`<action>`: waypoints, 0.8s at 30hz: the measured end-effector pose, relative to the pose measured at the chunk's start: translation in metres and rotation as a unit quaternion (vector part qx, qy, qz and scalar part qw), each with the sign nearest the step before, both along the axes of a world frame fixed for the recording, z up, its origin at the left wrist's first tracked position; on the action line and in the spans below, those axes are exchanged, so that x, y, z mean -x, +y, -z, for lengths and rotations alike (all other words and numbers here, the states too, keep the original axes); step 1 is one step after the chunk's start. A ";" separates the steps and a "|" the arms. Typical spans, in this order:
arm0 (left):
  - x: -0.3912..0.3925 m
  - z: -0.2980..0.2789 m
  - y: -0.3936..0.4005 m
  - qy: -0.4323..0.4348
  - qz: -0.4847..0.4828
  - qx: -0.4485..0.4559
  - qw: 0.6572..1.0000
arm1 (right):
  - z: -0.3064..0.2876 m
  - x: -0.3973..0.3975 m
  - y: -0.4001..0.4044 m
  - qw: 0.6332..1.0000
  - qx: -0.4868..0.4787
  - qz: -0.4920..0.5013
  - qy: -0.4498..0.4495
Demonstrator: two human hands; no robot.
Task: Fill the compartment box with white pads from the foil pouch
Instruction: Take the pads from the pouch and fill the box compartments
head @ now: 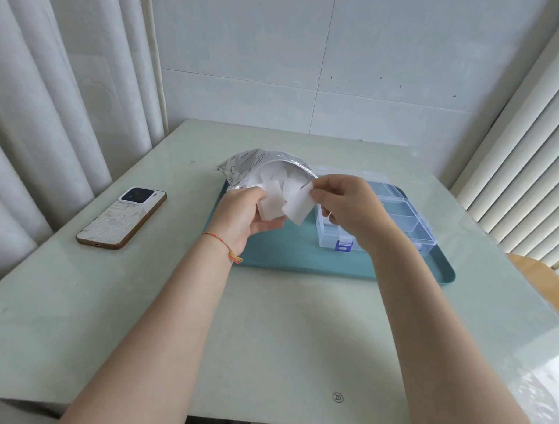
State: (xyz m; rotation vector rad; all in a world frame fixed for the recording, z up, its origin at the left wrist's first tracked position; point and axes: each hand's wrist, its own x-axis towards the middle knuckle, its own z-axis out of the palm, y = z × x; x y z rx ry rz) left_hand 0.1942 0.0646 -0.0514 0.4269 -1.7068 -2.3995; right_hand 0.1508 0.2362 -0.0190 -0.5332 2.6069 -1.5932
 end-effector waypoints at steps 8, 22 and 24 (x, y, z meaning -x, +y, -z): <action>-0.005 -0.002 -0.001 -0.033 0.151 0.042 0.987 | -0.013 0.000 -0.010 0.975 -0.143 -0.085 0.150; -0.002 0.000 -0.008 -0.021 0.034 0.099 0.994 | 0.003 0.016 -0.023 0.977 -0.129 0.005 0.168; 0.001 0.004 -0.014 -0.044 -0.081 0.218 0.972 | 0.010 0.018 -0.027 0.971 -0.170 0.017 0.167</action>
